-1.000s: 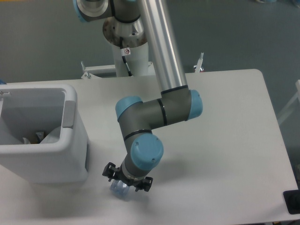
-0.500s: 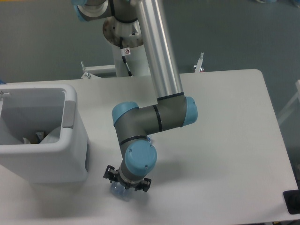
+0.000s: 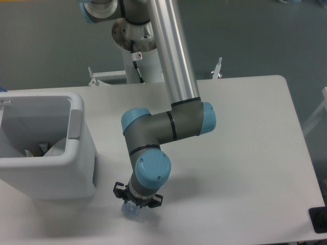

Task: Place the trash in the trash can
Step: 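Close the gripper on the bottle's cap end and lift it, then carry the bottle over the trash bin opening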

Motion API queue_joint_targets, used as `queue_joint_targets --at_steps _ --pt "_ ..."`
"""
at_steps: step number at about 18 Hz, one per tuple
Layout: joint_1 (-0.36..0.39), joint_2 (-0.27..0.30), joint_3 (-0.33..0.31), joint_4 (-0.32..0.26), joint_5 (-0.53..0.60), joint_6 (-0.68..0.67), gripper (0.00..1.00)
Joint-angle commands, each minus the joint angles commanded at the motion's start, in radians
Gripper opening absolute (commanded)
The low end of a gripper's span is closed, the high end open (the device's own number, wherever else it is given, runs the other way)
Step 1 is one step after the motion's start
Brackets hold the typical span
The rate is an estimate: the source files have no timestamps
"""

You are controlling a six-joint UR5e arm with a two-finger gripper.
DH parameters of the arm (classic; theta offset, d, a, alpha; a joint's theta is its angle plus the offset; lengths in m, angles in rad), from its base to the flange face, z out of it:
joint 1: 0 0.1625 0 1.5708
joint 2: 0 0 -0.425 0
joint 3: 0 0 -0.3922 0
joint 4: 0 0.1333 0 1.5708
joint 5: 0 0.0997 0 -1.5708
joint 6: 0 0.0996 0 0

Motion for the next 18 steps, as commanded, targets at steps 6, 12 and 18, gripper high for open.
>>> queue_joint_targets --at_steps 6,12,18 --pt "0.057 0.050 0.037 0.002 -0.109 0.000 0.36" --pt "0.167 0.156 0.072 0.002 -0.403 -0.002 0.36" --pt "0.204 0.279 0.090 0.002 -0.590 -0.040 0.36"
